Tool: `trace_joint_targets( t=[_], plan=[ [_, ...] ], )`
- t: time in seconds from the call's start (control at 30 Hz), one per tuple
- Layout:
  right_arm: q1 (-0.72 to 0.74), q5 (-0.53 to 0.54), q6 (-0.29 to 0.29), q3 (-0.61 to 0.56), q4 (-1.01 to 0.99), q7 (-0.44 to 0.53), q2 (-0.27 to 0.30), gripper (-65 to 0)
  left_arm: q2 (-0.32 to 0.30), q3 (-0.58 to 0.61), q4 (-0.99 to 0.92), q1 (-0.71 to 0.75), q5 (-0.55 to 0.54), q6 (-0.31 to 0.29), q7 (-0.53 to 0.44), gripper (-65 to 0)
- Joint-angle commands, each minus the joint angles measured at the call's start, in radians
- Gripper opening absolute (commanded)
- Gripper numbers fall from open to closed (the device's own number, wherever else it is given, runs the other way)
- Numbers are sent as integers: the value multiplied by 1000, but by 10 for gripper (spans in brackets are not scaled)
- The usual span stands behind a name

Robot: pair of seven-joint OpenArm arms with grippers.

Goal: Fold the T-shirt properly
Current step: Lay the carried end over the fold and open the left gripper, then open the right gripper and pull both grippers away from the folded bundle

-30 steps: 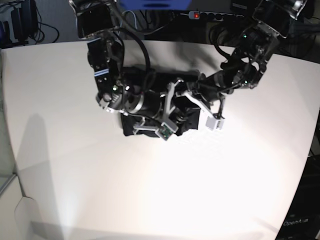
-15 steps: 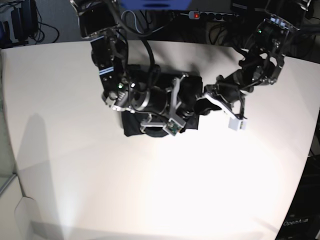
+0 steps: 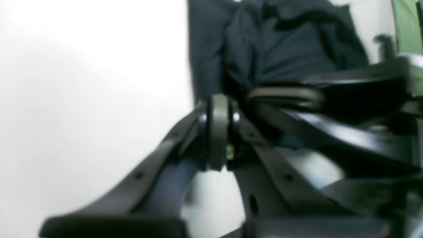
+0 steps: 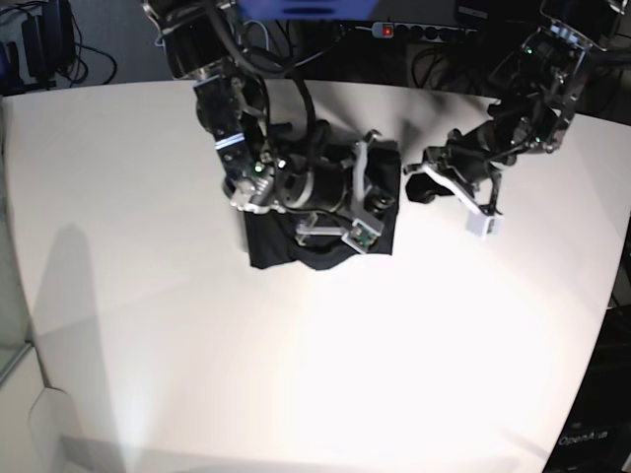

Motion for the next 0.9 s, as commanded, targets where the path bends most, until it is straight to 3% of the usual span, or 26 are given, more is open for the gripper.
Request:
trace_joint_targets(
  t=[0.0,0.07,0.23,0.33,0.57,0.87],
  plan=[
    [17,18,18,-3,17,26,-13,-634,-14,-7,6,-5,-6,-7,-15,-636],
    [20,18,18,-3,17,26,-19,-593,-14,-7,-10,-5,-6,-7,-15,-636],
    [37,18,18,-6,17,15,-19,-293,-16,-7,-20,-4,-6,-7,-15,-636],
    [39,19,18,-12,23,17,-18,-199,-18,-7,-20,-4,-6,-7,-15,-636],
    [68,21,18,-9,101,17,-8,-223,-18,-5,-20,16,44,-7,-9,-636],
    [112,19,18,40,172,15,136,-302,-10,-7,-19,42,89,-9,-15,-636]
  ],
)
